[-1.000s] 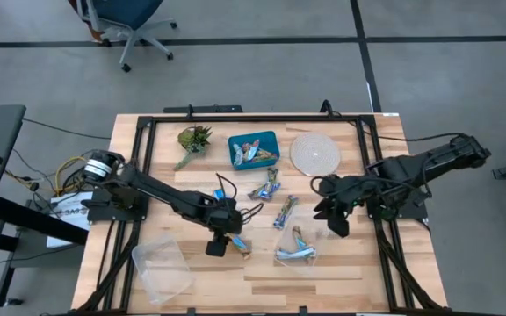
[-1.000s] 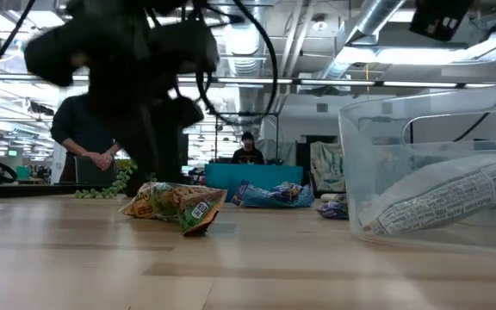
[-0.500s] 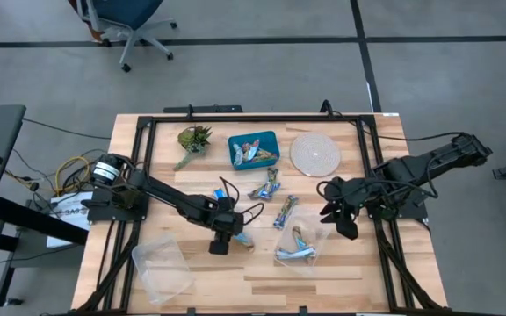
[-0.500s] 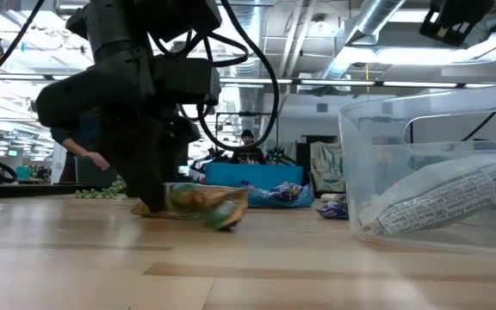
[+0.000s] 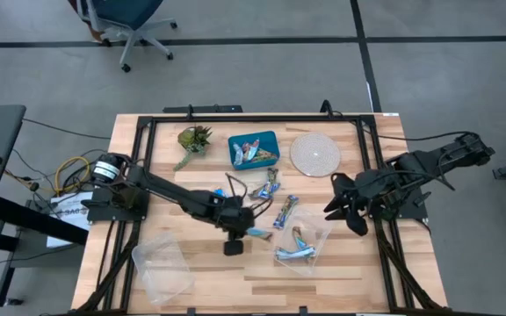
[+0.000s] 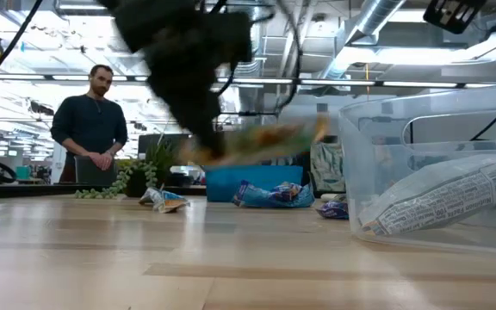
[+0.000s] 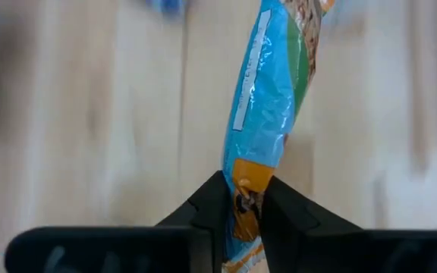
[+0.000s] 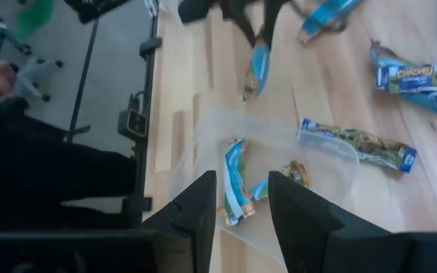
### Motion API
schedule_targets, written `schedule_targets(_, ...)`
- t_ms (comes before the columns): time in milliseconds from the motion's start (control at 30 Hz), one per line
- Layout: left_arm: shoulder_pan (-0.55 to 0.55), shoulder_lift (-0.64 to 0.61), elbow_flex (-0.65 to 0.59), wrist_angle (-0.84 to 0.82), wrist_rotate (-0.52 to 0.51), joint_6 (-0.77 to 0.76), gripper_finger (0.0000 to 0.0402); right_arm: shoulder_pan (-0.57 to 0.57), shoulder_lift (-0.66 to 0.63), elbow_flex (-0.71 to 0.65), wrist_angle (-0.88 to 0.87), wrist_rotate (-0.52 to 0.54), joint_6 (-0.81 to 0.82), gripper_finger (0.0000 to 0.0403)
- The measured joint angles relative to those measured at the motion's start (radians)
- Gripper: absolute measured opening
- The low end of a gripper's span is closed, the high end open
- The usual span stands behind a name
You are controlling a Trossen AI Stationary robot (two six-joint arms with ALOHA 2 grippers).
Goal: Pick and place Granola Bars by type
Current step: Put the yellow granola bar into the right transparent bin
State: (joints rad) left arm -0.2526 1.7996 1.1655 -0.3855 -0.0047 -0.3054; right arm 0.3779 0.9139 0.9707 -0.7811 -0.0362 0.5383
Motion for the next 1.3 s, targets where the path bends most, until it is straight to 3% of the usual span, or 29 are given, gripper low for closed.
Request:
schedule_targets(167, 0.054, 0.0, 0.152, -0.022, -0.006, 0.045, 0.0057, 0.0, 0.001, 0.0, -0.007, -0.057, -0.029, 0.0111)
schedule_targets(433, 0.108, 0.007, 0.378, -0.098, -0.004, 0.15, 0.0058, -0.008, 0.002, 0.0, -0.02, -0.064, -0.067, 0.0111)
schedule_targets(700, 0.118, 0.086, 0.444, -0.061, 0.101, 0.129, 0.0059, -0.028, 0.001, 0.0, -0.018, -0.064, -0.076, 0.0111)
schedule_targets(1033, 0.107, 0.186, 0.569, -0.089, 0.208, 0.244, 0.0044, -0.04, 0.002, 0.0, -0.036, -0.067, -0.098, 0.0111)
schedule_targets(1300, 0.107, 0.184, 0.569, -0.08, 0.209, 0.26, 0.0107, -0.06, 0.0, 0.0, -0.041, -0.069, -0.105, 0.0111)
